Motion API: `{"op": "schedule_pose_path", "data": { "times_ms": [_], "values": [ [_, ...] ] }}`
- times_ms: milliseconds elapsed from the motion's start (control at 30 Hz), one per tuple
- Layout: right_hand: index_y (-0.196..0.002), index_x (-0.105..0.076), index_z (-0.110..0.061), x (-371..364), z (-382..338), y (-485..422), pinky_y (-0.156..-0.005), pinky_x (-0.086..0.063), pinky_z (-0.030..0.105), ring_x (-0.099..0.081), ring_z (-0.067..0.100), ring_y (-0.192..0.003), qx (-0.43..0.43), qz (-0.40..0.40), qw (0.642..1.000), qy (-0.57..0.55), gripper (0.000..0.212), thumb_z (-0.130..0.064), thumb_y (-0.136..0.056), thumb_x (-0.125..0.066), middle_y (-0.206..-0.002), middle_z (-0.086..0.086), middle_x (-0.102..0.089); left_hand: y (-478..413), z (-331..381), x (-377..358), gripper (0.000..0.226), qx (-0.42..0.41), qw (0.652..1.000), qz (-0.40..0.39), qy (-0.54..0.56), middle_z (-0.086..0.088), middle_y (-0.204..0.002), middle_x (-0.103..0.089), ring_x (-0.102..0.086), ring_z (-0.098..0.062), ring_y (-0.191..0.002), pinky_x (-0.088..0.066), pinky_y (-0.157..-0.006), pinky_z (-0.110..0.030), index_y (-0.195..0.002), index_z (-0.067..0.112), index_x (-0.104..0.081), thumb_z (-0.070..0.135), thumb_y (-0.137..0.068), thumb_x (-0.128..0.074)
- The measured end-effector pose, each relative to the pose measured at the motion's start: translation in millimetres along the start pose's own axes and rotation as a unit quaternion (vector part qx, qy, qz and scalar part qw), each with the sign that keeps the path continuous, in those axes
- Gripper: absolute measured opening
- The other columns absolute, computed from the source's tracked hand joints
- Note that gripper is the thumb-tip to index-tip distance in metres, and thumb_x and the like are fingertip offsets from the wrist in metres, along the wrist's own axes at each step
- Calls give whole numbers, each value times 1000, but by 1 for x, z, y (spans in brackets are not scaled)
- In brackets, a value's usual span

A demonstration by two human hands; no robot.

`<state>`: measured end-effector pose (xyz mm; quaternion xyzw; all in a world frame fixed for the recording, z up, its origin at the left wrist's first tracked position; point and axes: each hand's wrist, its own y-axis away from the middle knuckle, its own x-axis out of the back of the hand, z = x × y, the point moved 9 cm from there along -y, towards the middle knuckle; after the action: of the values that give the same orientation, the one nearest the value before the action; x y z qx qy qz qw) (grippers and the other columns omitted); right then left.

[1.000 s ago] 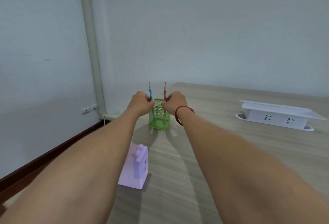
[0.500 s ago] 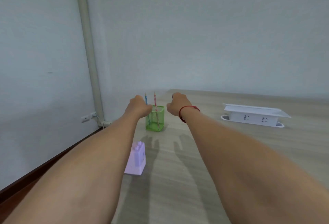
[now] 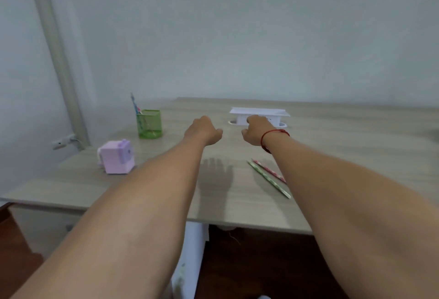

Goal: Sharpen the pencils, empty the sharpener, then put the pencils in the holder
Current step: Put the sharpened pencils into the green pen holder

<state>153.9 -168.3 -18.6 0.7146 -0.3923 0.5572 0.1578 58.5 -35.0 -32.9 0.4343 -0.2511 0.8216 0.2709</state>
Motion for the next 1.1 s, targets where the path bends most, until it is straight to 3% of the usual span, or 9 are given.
{"op": "schedule_pose_path", "data": {
  "times_ms": [167, 267, 467, 600, 733, 800, 900, 1000, 1100],
  "values": [
    [-133, -48, -4, -13, 76, 32, -101, -46, 38, -52, 32, -123, -44, -27, 999, 15, 42, -24, -96, -50, -135, 16, -52, 29, 29, -69, 58, -13, 998, -62, -25, -11, -135, -52, -51, -29, -122, -45, -95, -37, -129, 6, -50, 45, -87, -56],
    [-133, -50, -4, -26, 105, 44, -103, -45, 37, -52, 30, -125, -56, -50, 997, 18, 46, -29, -94, -55, -136, 14, -53, 42, 45, -93, 55, -17, 998, -58, -30, -12, -132, -52, -53, -31, -120, -45, -93, -36, -127, 6, -50, 44, -88, -57],
    [-108, -68, -7, -45, 120, 52, -92, -55, 38, -65, 29, -103, -59, -72, 996, 17, 38, -32, -80, -71, -112, 12, -69, 58, 61, -116, 54, 0, 998, -53, -30, -11, -130, -53, -54, -30, -120, -46, -92, -33, -123, 10, -51, 41, -81, -64],
    [-114, -64, -3, -43, 117, 47, -87, -52, 32, -63, 32, -108, -68, -51, 996, 41, 30, -10, -84, -63, -118, 17, -65, 55, 64, -113, 43, 22, 999, -20, -26, -9, -129, -53, -55, -29, -119, -47, -90, -33, -122, 10, -51, 20, -83, -65],
    [-118, -56, -2, -38, 110, 48, -87, -49, 34, -59, 33, -115, -79, -41, 995, 39, 26, -13, -94, -52, -125, 18, -58, 51, 65, -107, 37, 24, 999, -5, -29, -11, -131, -51, -54, -30, -121, -48, -91, -34, -124, 7, -50, 10, -87, -59],
    [-96, -54, -8, -30, 100, 43, -73, -49, 32, -63, 32, -108, -82, -33, 996, 13, 7, -12, -94, -49, -121, 18, -62, 47, 61, -94, 34, 25, 1000, 12, -14, -14, -129, -53, -56, -32, -118, -50, -90, -35, -120, 4, -54, 6, -86, -57],
    [-66, -35, -11, -9, 72, 27, -48, -37, 25, -67, 30, -94, -75, -18, 996, -33, 30, -7, -92, -51, -114, 16, -67, 35, 56, -56, 32, 13, 999, 47, 17, -20, -126, -55, -61, -36, -111, -53, -89, -38, -115, -2, -56, -1, -83, -55],
    [-71, -40, -7, 10, 18, 12, -51, -40, 25, -68, 31, -96, -31, -15, 998, -61, 22, -3, -90, -50, -112, 16, -68, 19, 43, 2, 30, 11, 993, 96, 60, -23, -126, -53, -59, -39, -112, -50, -89, -38, -114, -4, -54, -1, -84, -54],
    [-85, -49, -3, 20, -42, -8, -56, -45, 25, -59, 27, -81, 4, 1, 996, -90, 7, -3, -91, -49, -105, 15, -64, 1, 19, 65, 21, 3, 979, 159, 129, -23, -112, -62, -64, -38, -98, -51, -73, -35, -103, -4, -60, 9, -88, -54]
  ]
}}
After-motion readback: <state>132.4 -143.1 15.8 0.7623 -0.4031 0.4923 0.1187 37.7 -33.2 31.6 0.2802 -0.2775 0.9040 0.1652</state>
